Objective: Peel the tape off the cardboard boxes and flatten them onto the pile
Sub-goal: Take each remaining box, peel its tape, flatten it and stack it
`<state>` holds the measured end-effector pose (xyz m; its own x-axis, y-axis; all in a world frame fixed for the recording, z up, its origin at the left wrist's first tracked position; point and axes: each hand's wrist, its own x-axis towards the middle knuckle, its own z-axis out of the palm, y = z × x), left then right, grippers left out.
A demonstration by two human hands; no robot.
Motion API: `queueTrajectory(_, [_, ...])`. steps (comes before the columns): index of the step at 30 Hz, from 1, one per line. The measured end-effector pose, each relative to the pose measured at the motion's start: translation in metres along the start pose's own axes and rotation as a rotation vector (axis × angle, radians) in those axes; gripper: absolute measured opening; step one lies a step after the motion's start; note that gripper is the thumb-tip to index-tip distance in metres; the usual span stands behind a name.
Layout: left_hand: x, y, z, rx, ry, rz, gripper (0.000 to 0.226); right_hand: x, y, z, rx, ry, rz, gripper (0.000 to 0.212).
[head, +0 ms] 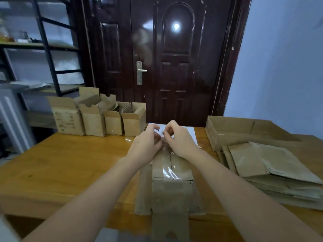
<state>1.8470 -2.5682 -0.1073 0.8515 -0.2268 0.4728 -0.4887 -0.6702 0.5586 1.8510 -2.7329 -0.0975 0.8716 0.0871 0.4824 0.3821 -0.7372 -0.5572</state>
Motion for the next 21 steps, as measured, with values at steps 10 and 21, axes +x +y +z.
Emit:
queueTrajectory(10, [0.006,0.013,0.002,0.011,0.023,0.123,0.020,-0.004,-0.007,-0.021,0.139,0.036,0.057,0.025])
queueTrajectory(21, [0.007,0.019,0.008,0.205,-0.031,0.002,0.026,-0.021,0.006,-0.014,0.055,0.025,0.065,0.006])
